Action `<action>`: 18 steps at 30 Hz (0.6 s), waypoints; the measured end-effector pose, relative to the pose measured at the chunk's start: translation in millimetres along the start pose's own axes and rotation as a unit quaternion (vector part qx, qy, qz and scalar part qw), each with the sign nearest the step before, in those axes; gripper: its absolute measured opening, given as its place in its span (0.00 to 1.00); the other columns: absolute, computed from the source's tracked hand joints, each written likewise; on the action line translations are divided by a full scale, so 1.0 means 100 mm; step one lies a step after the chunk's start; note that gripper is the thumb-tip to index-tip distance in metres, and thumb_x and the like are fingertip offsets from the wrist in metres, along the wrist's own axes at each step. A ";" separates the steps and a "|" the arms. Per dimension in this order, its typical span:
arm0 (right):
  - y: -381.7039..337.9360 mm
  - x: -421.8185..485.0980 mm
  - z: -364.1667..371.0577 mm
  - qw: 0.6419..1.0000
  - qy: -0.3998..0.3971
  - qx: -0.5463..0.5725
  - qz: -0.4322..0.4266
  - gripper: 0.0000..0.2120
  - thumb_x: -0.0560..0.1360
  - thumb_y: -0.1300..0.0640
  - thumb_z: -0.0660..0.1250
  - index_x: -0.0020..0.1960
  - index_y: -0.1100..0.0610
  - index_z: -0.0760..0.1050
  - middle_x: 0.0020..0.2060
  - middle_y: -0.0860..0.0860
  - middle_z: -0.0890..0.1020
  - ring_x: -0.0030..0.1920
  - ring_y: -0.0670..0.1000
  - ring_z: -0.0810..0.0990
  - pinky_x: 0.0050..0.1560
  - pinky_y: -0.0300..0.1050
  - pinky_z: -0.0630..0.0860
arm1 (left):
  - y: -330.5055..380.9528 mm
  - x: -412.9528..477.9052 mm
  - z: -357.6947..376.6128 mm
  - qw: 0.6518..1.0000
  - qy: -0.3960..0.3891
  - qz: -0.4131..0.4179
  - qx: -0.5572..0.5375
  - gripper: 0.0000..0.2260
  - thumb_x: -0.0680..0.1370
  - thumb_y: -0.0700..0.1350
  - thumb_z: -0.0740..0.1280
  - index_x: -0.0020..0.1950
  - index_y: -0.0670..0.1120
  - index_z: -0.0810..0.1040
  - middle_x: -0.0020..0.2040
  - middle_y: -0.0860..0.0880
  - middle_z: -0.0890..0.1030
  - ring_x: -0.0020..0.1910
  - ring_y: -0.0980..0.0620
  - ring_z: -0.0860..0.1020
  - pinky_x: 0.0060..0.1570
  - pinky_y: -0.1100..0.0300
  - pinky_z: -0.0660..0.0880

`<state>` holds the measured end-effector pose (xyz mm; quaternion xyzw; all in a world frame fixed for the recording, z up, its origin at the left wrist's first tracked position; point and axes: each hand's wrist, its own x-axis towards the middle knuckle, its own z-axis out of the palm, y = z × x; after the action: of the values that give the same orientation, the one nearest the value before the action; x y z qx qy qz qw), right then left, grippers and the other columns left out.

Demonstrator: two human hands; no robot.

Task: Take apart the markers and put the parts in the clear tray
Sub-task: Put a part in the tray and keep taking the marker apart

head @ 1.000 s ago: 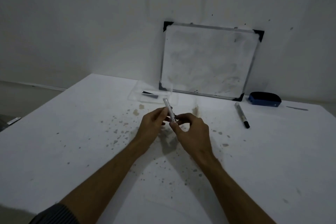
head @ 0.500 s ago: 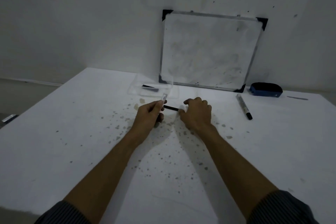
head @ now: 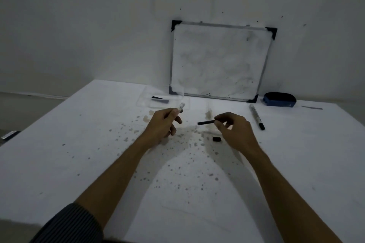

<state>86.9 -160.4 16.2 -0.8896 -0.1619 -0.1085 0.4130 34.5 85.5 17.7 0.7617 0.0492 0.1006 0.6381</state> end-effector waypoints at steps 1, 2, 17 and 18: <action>0.09 -0.07 -0.07 0.998 0.016 0.060 0.033 0.08 0.78 0.51 0.71 0.56 0.49 0.83 0.46 0.43 0.85 0.45 0.41 0.82 0.46 0.37 0.76 | 0.05 0.02 0.01 1.000 -0.008 0.001 0.001 0.15 0.84 0.56 0.63 0.60 0.49 0.83 0.44 0.50 0.84 0.27 0.54 0.76 0.27 0.62 0.67; 0.16 -0.13 -0.13 0.987 0.025 0.137 0.079 0.08 0.78 0.51 0.72 0.57 0.49 0.83 0.48 0.43 0.85 0.48 0.41 0.82 0.49 0.41 0.78 | 0.08 0.03 0.04 1.000 -0.014 0.001 0.006 0.14 0.84 0.56 0.63 0.62 0.50 0.83 0.44 0.49 0.83 0.27 0.54 0.76 0.26 0.62 0.67; 0.33 -0.02 0.03 0.818 -0.001 0.528 0.228 0.16 0.77 0.58 0.74 0.62 0.64 0.81 0.47 0.54 0.86 0.39 0.48 0.75 0.45 0.42 0.76 | -0.22 -0.20 0.44 0.990 -0.038 0.095 0.102 0.13 0.82 0.55 0.68 0.66 0.59 0.83 0.41 0.53 0.85 0.33 0.61 0.78 0.34 0.68 0.74; 0.35 -0.01 0.05 0.820 0.003 0.524 0.228 0.16 0.77 0.58 0.74 0.62 0.64 0.81 0.46 0.54 0.86 0.39 0.48 0.75 0.44 0.42 0.75 | -0.22 -0.19 0.44 0.990 -0.041 0.096 0.097 0.13 0.82 0.54 0.69 0.66 0.59 0.83 0.40 0.54 0.85 0.31 0.61 0.76 0.32 0.68 0.73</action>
<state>99.5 -178.1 -11.4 -0.5499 0.0145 0.0870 0.8306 26.5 43.1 -12.6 0.8246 -0.0402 0.1249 0.5503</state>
